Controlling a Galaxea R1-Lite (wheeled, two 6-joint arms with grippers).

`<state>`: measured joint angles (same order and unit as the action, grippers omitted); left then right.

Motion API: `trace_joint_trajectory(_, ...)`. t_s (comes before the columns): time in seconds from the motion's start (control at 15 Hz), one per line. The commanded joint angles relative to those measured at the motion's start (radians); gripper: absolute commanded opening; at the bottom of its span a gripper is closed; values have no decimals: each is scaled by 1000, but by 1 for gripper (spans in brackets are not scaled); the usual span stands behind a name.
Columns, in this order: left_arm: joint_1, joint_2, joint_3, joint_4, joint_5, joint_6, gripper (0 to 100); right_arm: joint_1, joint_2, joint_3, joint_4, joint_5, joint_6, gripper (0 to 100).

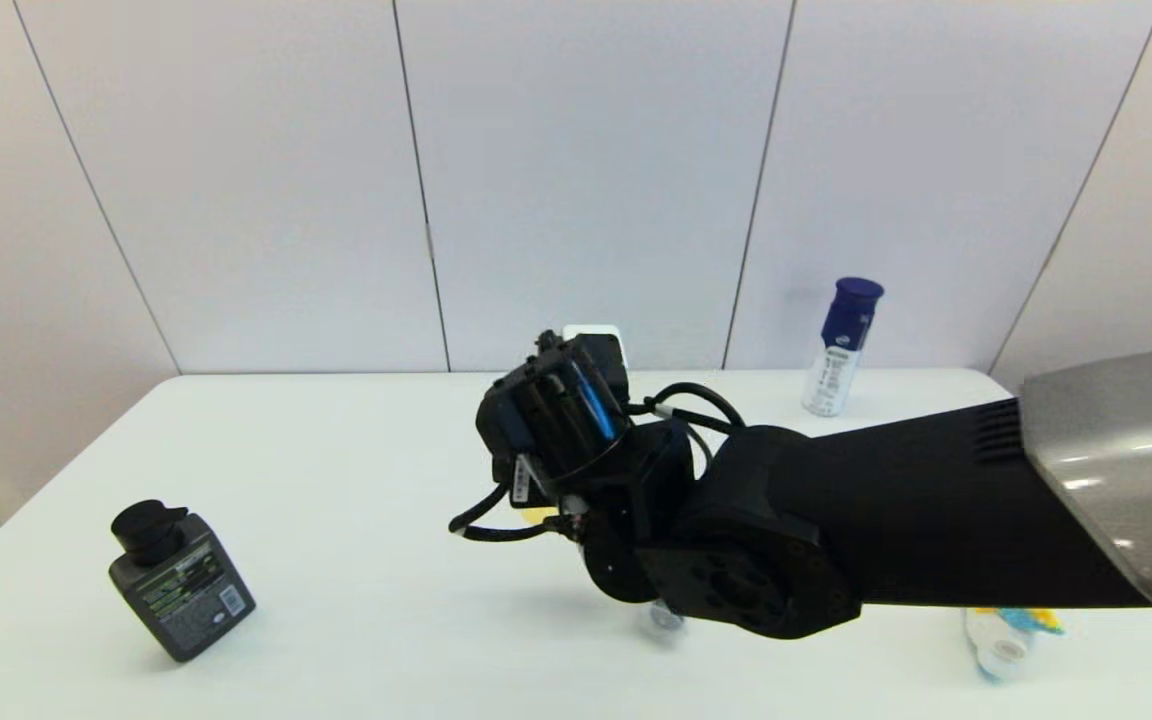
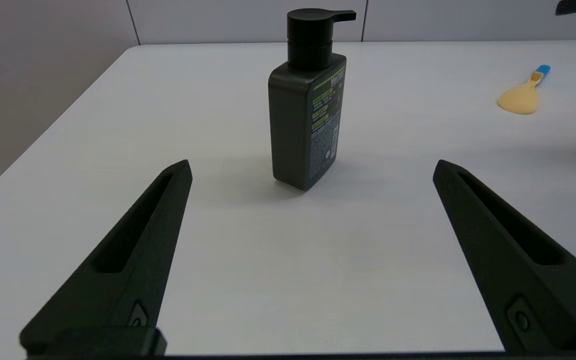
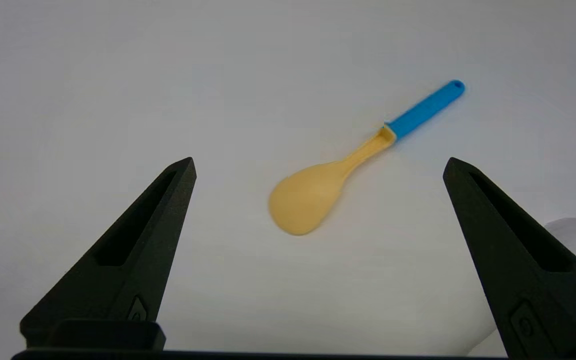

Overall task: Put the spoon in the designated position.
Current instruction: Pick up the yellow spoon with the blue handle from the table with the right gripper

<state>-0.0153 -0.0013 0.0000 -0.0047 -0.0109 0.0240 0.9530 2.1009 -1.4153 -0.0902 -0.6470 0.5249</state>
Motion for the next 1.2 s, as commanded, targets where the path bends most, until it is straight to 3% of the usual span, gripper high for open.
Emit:
trace_joint_trajectory(0.07,0,1,0,2,0,1,100,-36,68,-47,4,-19,23,100)
trace_joint_trajectory(0.53,0,1,0,-1,0,1,100,-23,205,-171,12,-25,26,100)
trace_joint_trajectory(0.67,0,1,0,-1,0,1,100,-23,243,-201,33,-79,24,100)
trace_joint_trajectory(1.2,0,1,0,-1,0,1,100,-59,283,-261,149,-157,37,100)
